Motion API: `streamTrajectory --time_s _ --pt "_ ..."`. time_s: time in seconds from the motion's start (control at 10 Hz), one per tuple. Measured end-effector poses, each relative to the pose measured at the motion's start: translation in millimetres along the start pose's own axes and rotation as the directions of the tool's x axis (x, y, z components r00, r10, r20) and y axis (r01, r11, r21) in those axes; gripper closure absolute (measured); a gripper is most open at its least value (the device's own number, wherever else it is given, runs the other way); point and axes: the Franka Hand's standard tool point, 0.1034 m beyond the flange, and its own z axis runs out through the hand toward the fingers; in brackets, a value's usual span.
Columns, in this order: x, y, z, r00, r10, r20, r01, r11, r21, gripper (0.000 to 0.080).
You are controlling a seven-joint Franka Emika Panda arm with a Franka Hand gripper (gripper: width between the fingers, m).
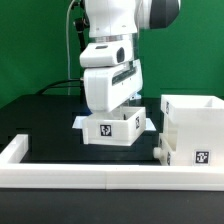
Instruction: Assemble drawer
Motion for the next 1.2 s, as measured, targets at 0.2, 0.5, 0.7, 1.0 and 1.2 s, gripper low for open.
streamTrajectory --time_s 0.2,0.5,0.7,1.0,1.2 --pt "3.0 3.0 -0.6 0.984 -0.174 0.024 0.174 0.985 -0.007 0.0755" --pt "1.5 2.8 0.5 0.970 -0.241 0.029 0.242 0.970 -0.004 0.0755" --pt "4.1 4.4 0.5 0.968 -0.249 0.029 0.249 0.969 -0.006 0.0755" --pt "21.4 11.4 0.3 0.949 -0.311 0.043 0.312 0.950 -0.017 0.0755" --pt "22.1 11.3 1.6 0.946 -0.322 0.047 0.323 0.946 -0.015 0.0755"
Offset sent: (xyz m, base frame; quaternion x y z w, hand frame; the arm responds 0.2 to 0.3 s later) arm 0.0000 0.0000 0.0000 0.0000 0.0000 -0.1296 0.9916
